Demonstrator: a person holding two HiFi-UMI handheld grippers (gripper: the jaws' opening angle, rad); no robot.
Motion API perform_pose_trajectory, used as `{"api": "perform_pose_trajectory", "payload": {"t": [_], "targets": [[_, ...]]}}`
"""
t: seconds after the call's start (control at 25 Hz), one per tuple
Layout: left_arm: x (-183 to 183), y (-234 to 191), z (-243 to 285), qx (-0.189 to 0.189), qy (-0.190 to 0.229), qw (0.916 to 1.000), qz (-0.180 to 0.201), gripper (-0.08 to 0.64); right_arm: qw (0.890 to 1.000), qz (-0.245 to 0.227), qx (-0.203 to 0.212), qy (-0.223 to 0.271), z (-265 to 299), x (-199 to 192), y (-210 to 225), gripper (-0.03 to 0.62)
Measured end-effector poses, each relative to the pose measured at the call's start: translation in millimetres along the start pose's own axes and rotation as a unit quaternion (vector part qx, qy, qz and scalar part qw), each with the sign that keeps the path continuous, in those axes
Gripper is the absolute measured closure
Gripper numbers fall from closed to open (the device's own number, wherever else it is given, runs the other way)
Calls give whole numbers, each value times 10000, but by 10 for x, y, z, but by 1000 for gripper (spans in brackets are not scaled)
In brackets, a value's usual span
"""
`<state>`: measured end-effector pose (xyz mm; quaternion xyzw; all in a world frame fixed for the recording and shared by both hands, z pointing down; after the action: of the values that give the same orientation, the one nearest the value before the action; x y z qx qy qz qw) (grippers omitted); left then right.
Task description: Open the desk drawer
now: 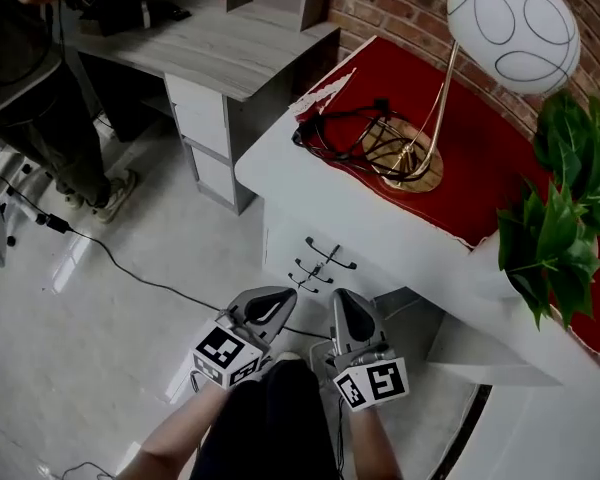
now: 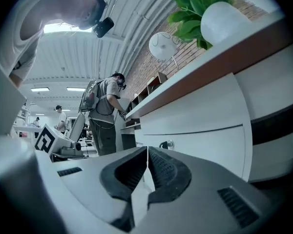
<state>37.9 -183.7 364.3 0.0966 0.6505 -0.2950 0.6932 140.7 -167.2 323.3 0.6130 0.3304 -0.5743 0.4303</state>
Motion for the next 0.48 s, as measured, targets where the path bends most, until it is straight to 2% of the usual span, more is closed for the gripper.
{"api": "perform_pose_trajectory", "payload": {"t": [0.16, 0.32, 0.48], "targets": [[-360, -180, 163, -102, 48, 9999, 28, 551, 9999, 6, 150, 53, 51, -271, 51, 575], [-667, -325, 324, -296, 97, 9992, 237, 551, 9994, 136, 284, 168, 125, -550, 118, 575], [-936, -453, 395, -292, 149, 9989, 326, 551, 9992, 65, 299, 264, 180, -832, 169, 575]]}}
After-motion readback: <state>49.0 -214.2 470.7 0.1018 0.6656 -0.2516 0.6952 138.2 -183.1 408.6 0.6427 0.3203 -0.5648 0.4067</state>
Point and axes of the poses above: the fingertips, and each gripper's own axes: z forward along the fingers, y to its right, x out of its top, the point moved 3 cm from there along -z, backward along the fingers, and after that the axes turned 1 degree about -x, right-handed, at the moved point
